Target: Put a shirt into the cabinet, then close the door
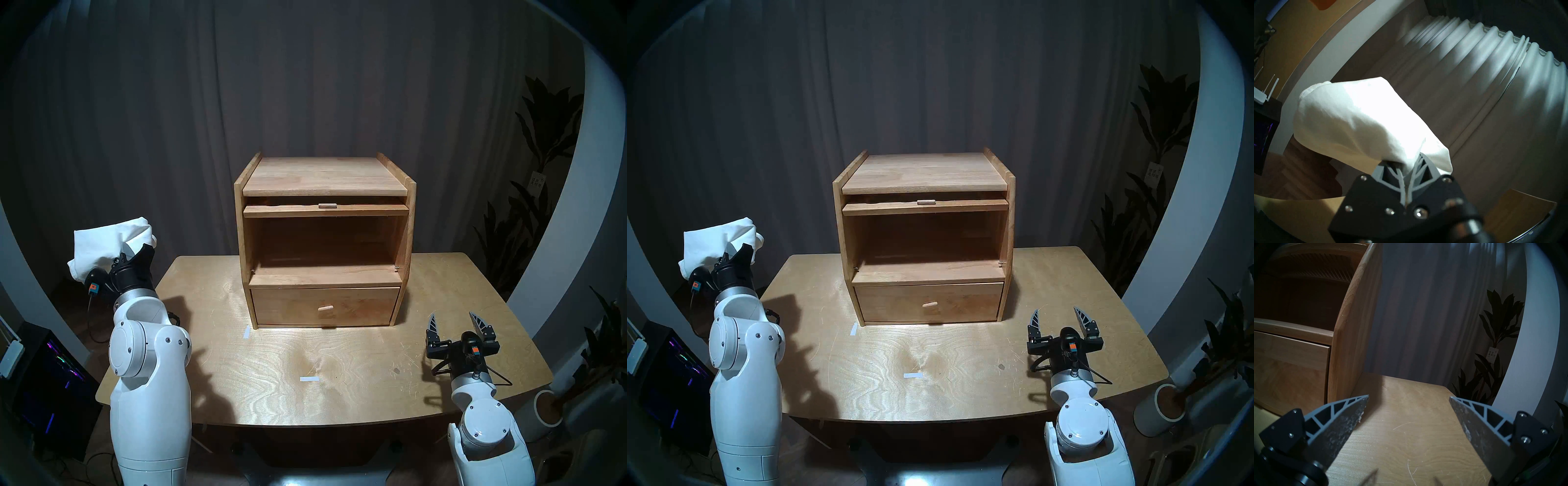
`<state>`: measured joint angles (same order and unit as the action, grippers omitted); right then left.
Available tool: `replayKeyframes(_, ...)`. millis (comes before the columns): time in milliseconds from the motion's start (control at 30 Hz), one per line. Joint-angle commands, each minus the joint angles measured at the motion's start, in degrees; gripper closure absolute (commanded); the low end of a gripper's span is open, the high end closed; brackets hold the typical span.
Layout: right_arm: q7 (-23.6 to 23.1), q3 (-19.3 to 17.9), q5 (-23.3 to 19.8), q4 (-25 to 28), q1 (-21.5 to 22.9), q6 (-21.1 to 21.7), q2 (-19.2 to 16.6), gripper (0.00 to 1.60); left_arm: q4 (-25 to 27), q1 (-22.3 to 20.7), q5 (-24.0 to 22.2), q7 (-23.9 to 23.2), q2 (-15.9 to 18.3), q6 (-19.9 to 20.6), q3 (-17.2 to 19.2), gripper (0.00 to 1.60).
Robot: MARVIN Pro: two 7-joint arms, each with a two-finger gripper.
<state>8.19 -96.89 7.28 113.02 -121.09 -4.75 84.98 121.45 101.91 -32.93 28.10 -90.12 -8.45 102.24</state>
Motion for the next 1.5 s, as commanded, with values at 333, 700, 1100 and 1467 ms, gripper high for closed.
replayKeyframes(333, 0.02, 0.05, -0.01, 0.48, 0.60, -0.29, -0.11, 0.00, 5.64, 9.87, 4.35, -9.67, 2.39, -11.22, 1.35, 1.60)
replayKeyframes(700, 0.01, 0.06, -0.01, 0.13, 0.81, -0.30, -0.20, 0.00, 8.53, 15.69, 6.66, -17.33, 3.56, -18.05, -1.87, 1.60)
replayKeyframes(1100, 0.00, 0.09, -0.01, -0.10, 1.04, -0.34, -0.29, 0.00, 8.72, 22.02, 10.46, -27.37, 6.52, -25.30, -7.46, 1.60)
replayKeyframes(1467, 0.00, 0.12, -0.02, -0.18, 1.21, -0.36, -0.36, 0.00, 9.61, 27.23, 14.34, -37.17, 10.47, -33.56, -10.75, 1.60)
